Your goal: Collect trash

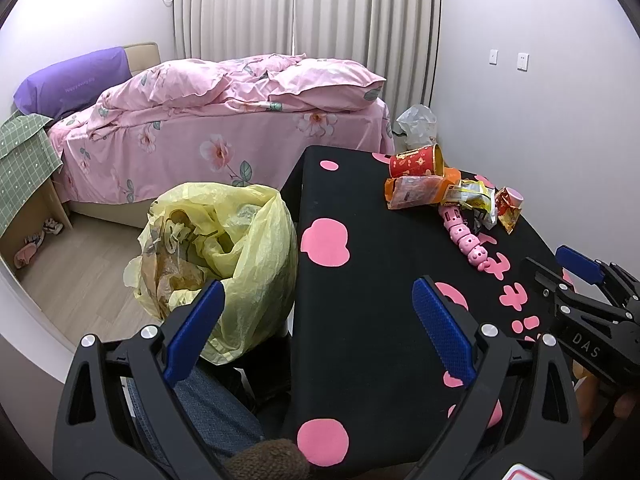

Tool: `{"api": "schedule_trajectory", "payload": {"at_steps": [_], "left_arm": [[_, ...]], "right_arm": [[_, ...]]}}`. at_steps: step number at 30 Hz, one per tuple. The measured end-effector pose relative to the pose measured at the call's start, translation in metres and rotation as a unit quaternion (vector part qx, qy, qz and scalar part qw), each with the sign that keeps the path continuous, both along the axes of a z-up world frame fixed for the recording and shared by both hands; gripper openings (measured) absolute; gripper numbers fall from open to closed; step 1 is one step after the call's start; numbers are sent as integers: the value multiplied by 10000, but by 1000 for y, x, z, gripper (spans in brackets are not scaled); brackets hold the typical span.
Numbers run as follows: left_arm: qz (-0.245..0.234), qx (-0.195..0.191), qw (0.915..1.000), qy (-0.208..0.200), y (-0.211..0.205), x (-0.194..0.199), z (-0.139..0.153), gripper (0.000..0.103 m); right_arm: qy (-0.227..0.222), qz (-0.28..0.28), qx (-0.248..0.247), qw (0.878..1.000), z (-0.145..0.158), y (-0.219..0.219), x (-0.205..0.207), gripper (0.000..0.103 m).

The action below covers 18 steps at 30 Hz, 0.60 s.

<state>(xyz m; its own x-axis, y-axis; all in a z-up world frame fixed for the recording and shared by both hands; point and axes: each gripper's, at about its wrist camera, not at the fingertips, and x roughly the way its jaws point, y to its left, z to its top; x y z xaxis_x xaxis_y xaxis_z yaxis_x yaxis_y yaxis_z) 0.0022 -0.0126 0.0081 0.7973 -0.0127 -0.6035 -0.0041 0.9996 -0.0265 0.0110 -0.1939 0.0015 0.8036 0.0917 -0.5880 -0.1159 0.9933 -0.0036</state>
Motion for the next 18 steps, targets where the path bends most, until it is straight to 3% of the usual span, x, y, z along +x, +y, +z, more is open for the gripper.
{"api": "schedule_trajectory", "payload": {"at_steps": [18], "left_arm": [[7, -13, 10000, -10, 2, -2, -1, 90]], "right_arm": [[-1, 11, -2, 10000, 0, 0, 1, 64]]}}
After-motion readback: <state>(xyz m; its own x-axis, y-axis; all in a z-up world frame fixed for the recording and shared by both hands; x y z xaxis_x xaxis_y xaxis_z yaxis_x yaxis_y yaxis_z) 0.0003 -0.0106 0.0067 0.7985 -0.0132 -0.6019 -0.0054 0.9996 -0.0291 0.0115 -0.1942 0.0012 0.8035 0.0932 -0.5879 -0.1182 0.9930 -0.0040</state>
